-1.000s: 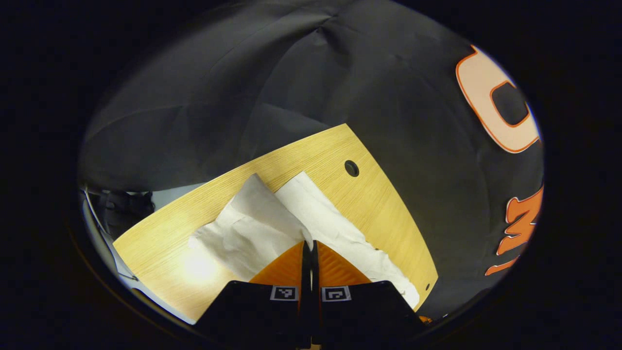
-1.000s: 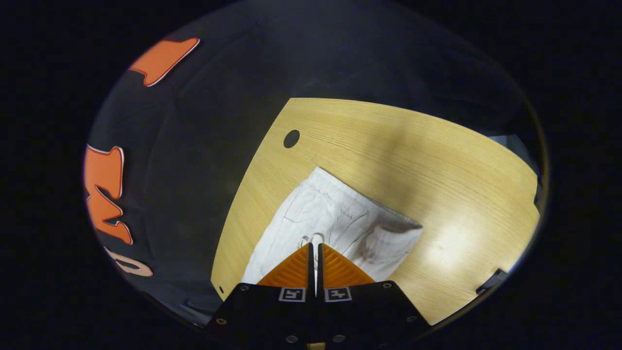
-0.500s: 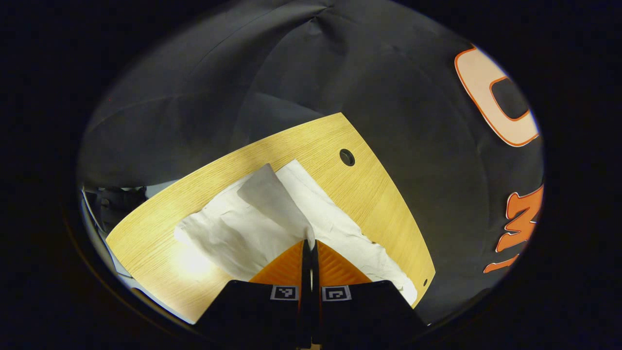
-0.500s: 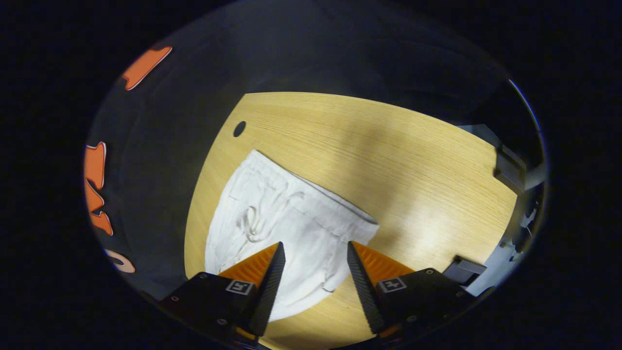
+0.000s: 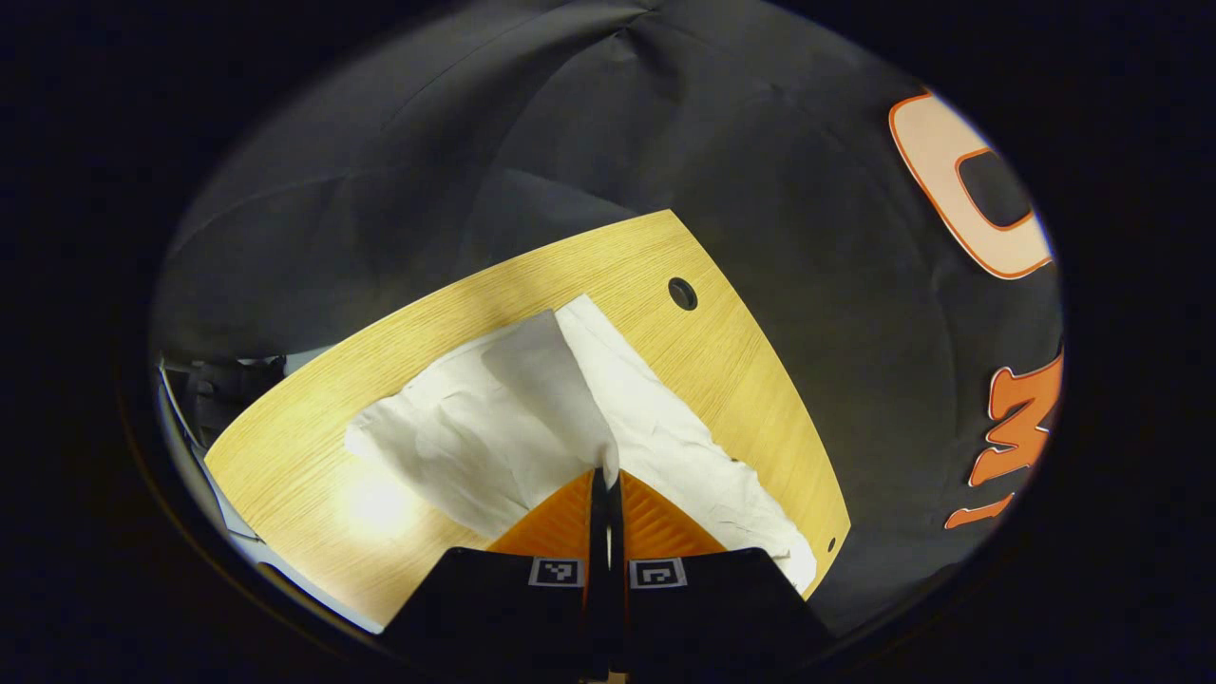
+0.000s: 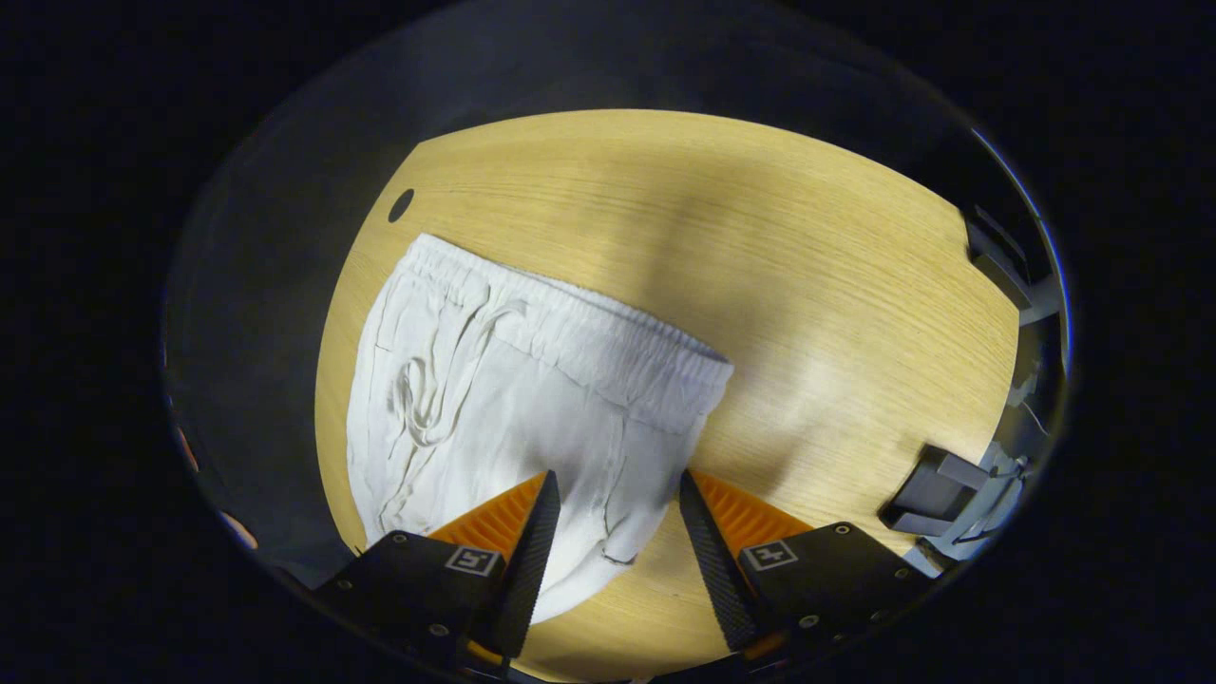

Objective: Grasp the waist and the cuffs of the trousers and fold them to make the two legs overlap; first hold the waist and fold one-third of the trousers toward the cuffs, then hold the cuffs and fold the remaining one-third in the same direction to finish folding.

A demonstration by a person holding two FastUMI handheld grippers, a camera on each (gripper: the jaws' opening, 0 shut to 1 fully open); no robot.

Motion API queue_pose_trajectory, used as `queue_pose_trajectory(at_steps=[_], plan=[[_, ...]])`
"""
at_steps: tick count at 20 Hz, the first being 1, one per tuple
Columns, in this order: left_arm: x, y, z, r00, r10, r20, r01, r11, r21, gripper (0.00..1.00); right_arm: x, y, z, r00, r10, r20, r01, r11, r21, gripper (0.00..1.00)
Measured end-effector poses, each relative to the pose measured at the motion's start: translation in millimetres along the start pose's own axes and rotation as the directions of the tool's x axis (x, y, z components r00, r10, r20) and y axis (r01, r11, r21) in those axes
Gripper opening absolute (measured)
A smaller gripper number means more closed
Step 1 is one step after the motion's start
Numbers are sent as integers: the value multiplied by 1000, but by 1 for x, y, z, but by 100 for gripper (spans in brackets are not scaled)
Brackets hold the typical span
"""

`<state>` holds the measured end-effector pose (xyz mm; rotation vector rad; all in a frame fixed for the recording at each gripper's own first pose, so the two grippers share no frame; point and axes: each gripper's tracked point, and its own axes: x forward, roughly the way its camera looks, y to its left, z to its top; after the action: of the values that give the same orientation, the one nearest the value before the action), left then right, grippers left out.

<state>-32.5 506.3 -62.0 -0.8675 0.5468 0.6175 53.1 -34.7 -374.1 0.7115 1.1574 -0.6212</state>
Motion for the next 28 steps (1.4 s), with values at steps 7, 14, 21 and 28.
queue_pose_trajectory(at_steps=[7,14,21,28], plan=[[-6,11,-4,1000,-5,1,5,1000,-31,4,9,3,12,999,26,38,-26,1000,9,1],[-12,2,5,1000,-4,26,4,999,33,4,-17,66,31,947,303,107,-306,952,9,0],[12,-34,32,999,-17,36,13,995,95,4,2,123,47,951,303,58,-297,950,-93,0],[50,-76,99,995,-22,100,9,992,128,4,5,205,91,943,322,78,-306,936,-173,0]])
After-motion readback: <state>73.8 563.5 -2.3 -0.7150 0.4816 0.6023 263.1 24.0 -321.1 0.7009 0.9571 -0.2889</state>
